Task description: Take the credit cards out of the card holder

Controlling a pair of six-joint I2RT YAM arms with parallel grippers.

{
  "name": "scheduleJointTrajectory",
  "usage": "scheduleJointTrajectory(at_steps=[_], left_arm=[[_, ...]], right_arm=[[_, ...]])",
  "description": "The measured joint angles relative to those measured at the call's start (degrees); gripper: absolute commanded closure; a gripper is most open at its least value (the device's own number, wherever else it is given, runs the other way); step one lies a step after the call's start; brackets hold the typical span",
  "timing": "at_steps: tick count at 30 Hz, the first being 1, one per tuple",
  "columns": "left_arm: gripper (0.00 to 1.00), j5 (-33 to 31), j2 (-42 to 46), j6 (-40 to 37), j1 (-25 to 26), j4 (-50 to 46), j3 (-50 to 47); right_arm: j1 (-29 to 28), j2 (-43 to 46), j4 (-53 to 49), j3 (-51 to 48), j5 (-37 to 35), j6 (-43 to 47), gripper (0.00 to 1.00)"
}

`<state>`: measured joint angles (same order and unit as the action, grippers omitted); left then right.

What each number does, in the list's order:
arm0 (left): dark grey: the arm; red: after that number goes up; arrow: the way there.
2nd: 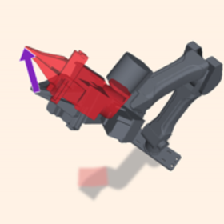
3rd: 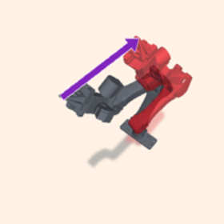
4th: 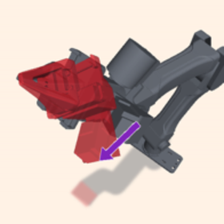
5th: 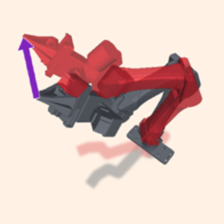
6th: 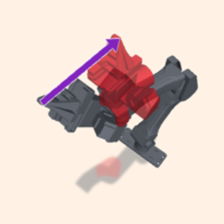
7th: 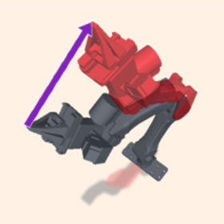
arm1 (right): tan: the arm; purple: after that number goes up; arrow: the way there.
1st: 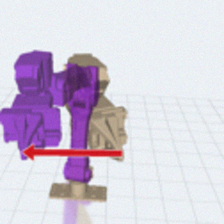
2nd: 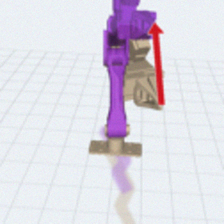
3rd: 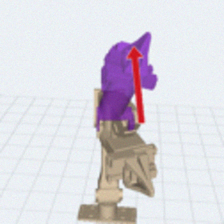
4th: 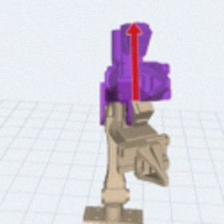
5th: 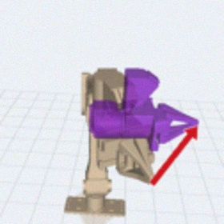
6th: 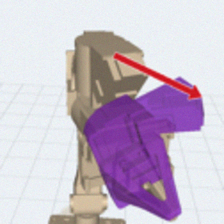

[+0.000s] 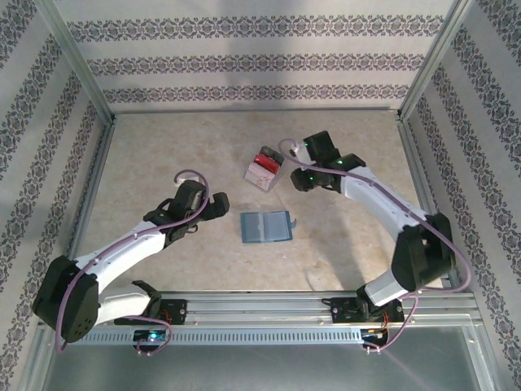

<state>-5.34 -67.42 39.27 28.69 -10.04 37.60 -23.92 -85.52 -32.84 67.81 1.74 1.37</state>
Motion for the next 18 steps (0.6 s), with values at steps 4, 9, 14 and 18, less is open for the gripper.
scheduleJointTrajectory(at_steps=[4, 9, 14, 18], left_arm=[[0.01, -3.2, 3.0, -3.2, -1.1, -0.6, -0.2], [0.01, -10.1, 7.1, -11.1, -2.6, 0.4, -1.1], [0.01, -16.0, 10.2, -21.7, -4.9, 8.6, -5.5], [0.01, -16.1, 10.4, -28.9, -9.7, 17.3, -10.4]], right_arm=[[2.1, 8.8, 1.5, -7.1, -3.5, -2.5, 0.32], [5.6, 20.0, 3.3, -15.6, -8.4, -5.1, 0.02], [9.9, 28.2, 5.9, -21.9, -12.6, -7.7, 0.02], [13.6, 31.2, 8.2, -25.2, -14.5, -9.4, 0.02]])
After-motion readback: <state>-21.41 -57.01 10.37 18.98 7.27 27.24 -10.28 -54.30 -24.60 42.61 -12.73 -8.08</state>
